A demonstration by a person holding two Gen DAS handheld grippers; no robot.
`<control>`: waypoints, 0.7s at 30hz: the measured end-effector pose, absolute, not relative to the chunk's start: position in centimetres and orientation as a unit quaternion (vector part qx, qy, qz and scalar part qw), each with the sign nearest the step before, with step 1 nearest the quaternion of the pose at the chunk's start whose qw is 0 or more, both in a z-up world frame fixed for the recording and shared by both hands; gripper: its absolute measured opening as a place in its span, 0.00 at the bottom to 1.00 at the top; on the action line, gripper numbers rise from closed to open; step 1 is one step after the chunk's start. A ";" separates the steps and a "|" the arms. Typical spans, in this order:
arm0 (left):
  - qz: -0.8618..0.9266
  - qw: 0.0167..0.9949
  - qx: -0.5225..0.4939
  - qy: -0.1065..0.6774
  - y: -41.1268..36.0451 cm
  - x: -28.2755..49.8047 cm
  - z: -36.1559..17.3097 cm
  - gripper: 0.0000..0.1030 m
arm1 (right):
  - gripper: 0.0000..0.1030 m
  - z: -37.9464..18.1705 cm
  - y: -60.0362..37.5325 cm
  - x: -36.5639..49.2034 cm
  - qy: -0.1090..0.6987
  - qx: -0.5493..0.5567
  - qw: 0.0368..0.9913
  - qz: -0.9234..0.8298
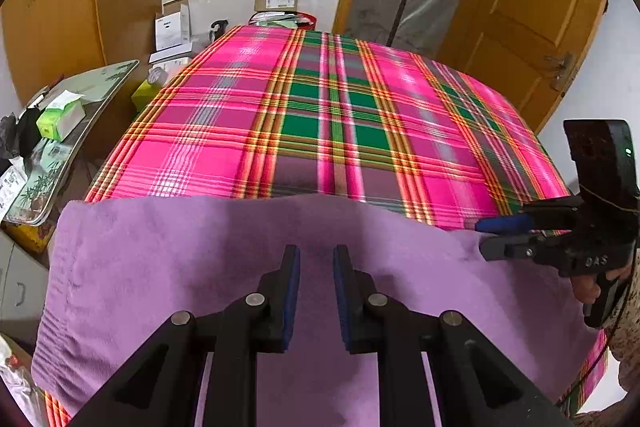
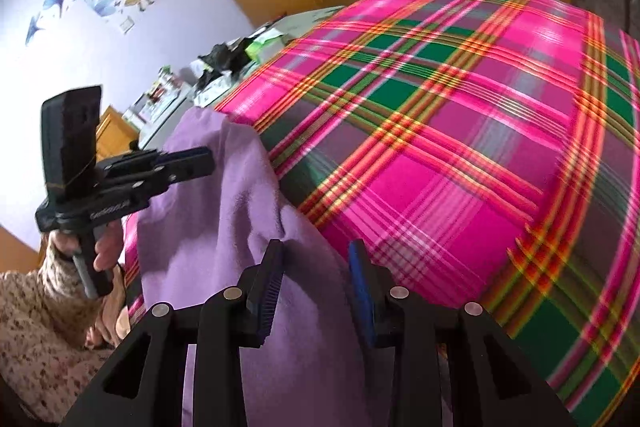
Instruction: Fold clothes
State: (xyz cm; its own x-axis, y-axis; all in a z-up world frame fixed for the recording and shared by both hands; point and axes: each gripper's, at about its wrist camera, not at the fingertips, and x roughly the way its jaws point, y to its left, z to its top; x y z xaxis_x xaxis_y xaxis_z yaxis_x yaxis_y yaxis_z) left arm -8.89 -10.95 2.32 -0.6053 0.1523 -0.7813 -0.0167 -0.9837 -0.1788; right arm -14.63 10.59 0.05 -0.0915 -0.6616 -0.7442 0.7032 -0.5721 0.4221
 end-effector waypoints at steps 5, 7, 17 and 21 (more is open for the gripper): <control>0.891 0.031 -0.445 -0.087 -12.1 -9.5 1.8 0.17 | 0.26 -0.4 9.6 -14.5 0.042 0.493 0.467 -0.733; 0.889 0.022 -0.447 -0.100 -12.8 -9.6 1.4 0.17 | 0.19 -0.3 9.6 -13.9 0.061 0.480 0.466 -0.741; 0.884 0.012 -0.451 -0.123 -14.3 -9.0 0.5 0.17 | 0.08 1.2 10.1 -11.7 0.077 0.444 0.467 -0.761; 0.885 0.009 -0.449 -0.124 -14.5 -8.9 0.4 0.17 | 0.08 1.7 9.3 -11.0 0.063 0.436 0.470 -0.765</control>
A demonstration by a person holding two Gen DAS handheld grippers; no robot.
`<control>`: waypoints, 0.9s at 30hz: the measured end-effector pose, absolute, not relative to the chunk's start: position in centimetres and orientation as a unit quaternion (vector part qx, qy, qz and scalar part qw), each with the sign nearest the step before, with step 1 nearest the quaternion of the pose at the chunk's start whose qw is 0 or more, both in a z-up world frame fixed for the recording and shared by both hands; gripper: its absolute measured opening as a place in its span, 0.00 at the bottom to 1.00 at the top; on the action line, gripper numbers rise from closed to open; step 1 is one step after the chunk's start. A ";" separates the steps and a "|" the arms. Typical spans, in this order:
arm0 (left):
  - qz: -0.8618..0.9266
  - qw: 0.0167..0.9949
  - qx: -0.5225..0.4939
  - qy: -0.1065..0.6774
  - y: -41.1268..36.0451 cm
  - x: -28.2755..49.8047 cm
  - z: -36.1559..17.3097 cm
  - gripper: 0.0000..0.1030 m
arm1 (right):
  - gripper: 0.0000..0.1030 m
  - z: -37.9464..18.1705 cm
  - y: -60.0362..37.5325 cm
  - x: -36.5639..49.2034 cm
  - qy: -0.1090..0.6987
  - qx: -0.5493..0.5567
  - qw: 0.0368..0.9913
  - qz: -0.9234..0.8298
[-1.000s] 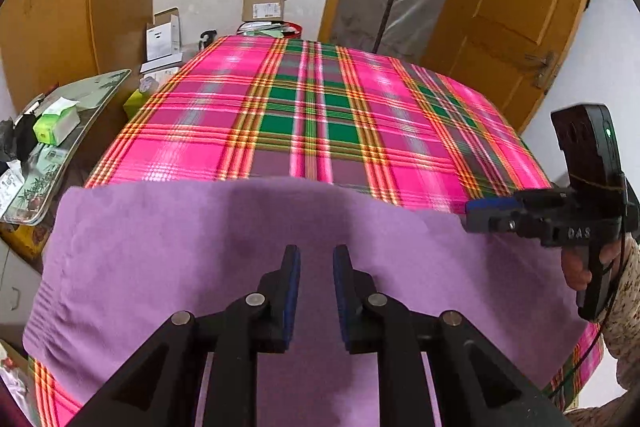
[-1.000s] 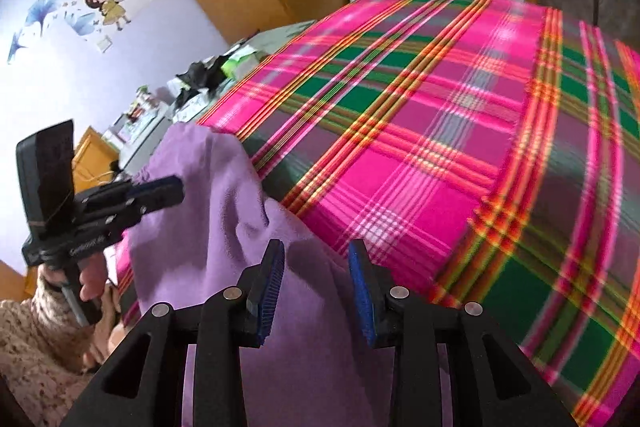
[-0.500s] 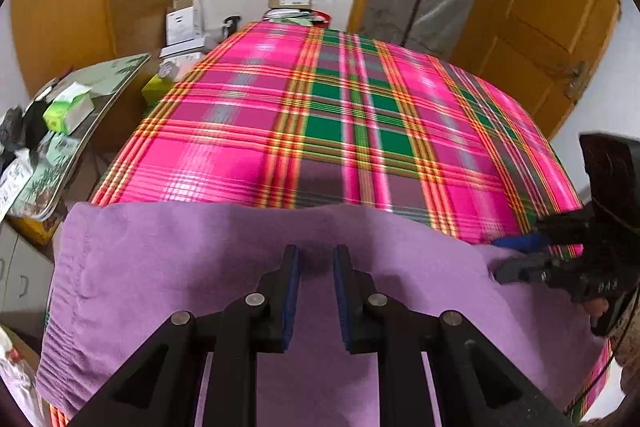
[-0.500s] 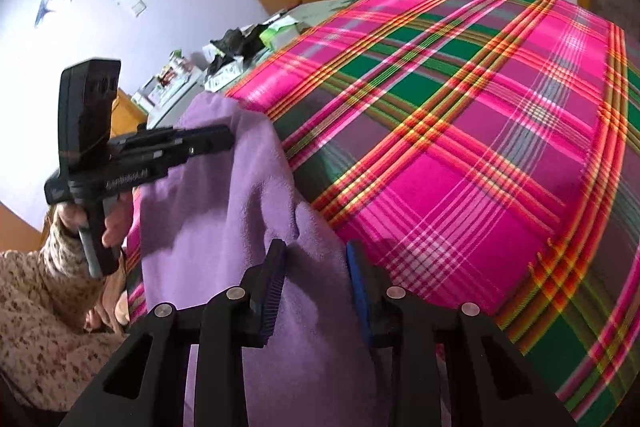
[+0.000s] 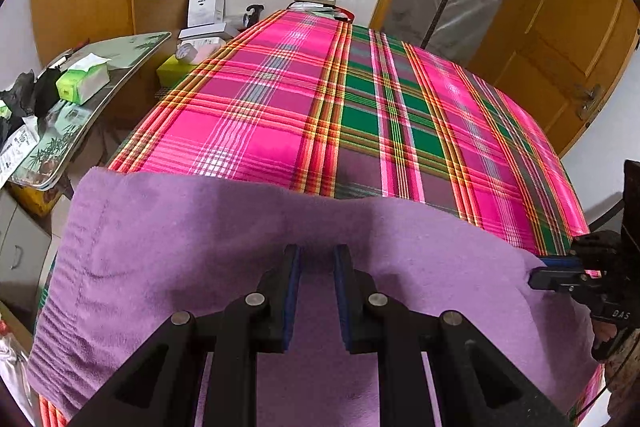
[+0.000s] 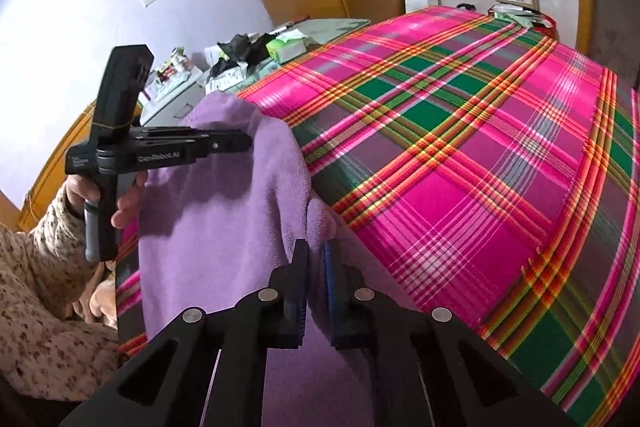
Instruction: Fold clothes
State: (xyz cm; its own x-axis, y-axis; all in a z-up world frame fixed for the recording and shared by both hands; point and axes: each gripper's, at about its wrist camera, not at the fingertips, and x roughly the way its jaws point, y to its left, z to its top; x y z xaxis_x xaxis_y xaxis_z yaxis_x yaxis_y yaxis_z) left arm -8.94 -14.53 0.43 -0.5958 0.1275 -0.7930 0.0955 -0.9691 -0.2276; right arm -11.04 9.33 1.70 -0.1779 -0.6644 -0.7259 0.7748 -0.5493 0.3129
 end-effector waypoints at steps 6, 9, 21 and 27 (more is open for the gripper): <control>0.885 0.002 -0.447 -0.132 -15.1 -8.8 0.4 0.17 | 0.08 2.9 9.2 -8.8 0.052 0.419 0.492 -0.761; 0.885 -0.002 -0.446 -0.136 -15.3 -8.4 0.4 0.17 | 0.08 2.7 9.1 -7.9 0.046 0.421 0.501 -0.755; 0.884 -0.008 -0.444 -0.147 -15.8 -7.3 0.1 0.17 | 0.08 -0.4 8.6 -6.5 0.005 0.467 0.508 -0.724; 0.884 -0.006 -0.441 -0.156 -15.9 -7.2 0.1 0.17 | 0.09 -1.1 7.9 -6.0 0.003 0.479 0.510 -0.715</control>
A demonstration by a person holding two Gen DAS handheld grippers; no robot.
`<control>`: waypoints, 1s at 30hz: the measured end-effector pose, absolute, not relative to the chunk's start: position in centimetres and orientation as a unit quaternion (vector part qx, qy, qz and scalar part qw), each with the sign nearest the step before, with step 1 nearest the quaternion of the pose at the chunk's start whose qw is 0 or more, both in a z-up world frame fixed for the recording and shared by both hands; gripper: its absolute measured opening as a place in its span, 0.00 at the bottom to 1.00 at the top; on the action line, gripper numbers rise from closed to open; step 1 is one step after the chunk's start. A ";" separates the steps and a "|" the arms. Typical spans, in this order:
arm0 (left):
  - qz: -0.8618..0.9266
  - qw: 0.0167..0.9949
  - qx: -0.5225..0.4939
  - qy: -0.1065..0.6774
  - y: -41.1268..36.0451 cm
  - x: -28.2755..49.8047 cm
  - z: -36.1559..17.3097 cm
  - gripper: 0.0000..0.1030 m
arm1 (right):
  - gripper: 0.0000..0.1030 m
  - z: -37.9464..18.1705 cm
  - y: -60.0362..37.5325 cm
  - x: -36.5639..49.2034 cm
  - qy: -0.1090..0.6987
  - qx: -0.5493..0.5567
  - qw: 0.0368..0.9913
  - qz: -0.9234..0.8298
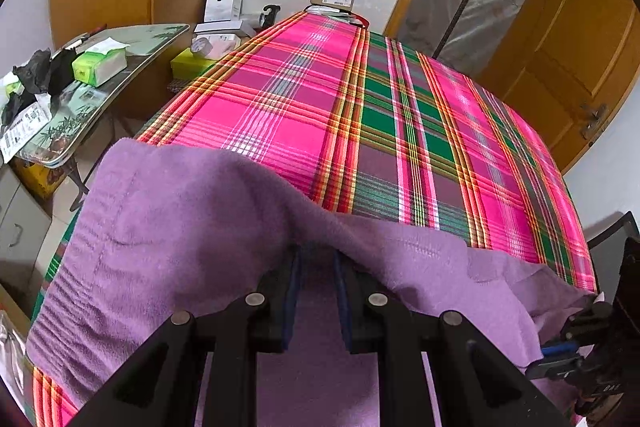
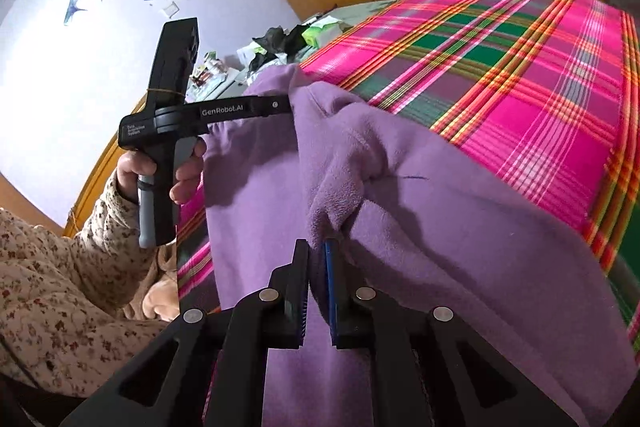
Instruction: Fold clothes
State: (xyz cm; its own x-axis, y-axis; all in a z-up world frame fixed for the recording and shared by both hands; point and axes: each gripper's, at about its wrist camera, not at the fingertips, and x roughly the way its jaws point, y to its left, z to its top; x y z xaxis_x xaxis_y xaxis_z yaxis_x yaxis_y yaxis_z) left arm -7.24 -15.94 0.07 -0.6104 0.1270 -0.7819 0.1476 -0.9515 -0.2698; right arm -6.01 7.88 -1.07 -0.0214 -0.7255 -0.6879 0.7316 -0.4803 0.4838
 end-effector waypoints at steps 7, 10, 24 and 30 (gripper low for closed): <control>-0.886 0.008 0.430 0.171 -16.0 -6.5 1.3 0.17 | 0.10 -1.3 7.9 -6.2 -0.003 0.486 0.503 -0.715; -0.895 -0.004 0.407 0.181 -15.9 -5.4 2.5 0.17 | 0.11 -1.3 7.7 -5.9 0.000 0.484 0.497 -0.720; -0.889 -0.064 0.426 0.156 -11.9 -7.6 1.2 0.17 | 0.16 0.0 7.6 -6.2 -0.021 0.482 0.482 -0.732; -0.884 -0.061 0.432 0.168 -12.8 -7.4 0.9 0.17 | 0.23 0.8 8.3 -8.6 -0.069 0.482 0.468 -0.737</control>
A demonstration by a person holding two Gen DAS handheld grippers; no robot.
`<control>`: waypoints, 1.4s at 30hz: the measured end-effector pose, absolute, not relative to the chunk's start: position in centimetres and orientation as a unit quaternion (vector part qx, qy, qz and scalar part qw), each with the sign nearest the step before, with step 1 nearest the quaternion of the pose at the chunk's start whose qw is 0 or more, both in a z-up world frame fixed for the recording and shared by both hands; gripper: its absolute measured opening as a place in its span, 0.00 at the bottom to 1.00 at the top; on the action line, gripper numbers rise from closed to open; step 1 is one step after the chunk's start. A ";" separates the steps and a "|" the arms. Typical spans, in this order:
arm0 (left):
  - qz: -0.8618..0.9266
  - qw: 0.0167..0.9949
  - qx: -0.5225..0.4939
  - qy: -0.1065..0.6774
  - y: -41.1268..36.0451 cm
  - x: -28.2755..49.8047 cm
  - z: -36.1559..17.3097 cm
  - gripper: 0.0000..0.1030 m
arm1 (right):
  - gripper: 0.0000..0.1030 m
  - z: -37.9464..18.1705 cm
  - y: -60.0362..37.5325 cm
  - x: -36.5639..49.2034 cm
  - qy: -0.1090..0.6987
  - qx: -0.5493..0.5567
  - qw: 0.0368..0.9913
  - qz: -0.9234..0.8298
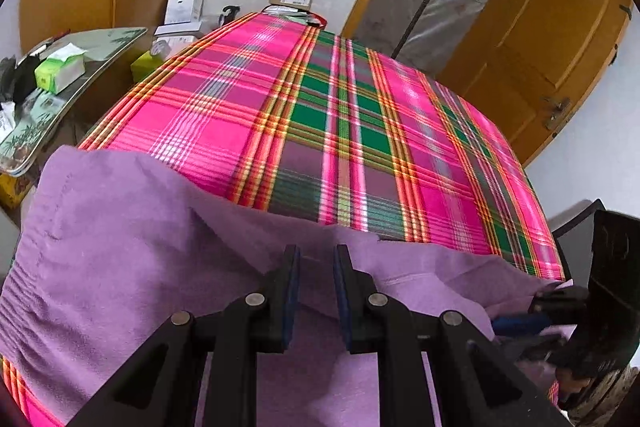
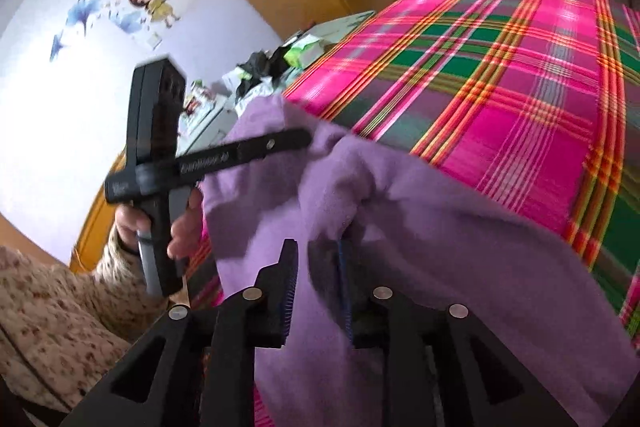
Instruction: Fold clothes
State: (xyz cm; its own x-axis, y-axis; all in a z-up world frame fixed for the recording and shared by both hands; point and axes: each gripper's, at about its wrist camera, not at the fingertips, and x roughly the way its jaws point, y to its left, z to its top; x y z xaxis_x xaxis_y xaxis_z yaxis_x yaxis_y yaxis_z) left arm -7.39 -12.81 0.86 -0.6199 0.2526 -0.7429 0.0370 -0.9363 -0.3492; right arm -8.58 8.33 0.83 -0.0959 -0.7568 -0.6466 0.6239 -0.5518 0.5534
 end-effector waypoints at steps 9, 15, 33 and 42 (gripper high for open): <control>0.879 0.061 -0.441 -0.174 -13.5 -7.5 0.0 0.17 | 0.34 -1.6 7.0 -11.9 -0.129 0.551 0.459 -0.685; 0.877 0.064 -0.444 -0.170 -13.3 -7.3 0.0 0.17 | 0.33 -2.1 5.8 -11.9 -0.121 0.571 0.477 -0.658; 0.872 0.076 -0.451 -0.173 -13.7 -7.3 -0.3 0.17 | 0.34 -1.4 5.2 -12.8 -0.190 0.514 0.487 -0.680; 0.872 0.076 -0.454 -0.165 -13.3 -7.5 -0.4 0.17 | 0.35 0.3 6.9 -13.4 -0.196 0.470 0.487 -0.710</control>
State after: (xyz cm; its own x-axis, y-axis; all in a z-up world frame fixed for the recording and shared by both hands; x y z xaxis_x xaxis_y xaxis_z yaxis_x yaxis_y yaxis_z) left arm -7.47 -13.33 -0.38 -0.5766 0.2824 -0.7667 0.0178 -0.9338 -0.3573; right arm -13.43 6.89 0.26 -0.0845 -0.8752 -0.4763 0.5065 -0.4493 0.7359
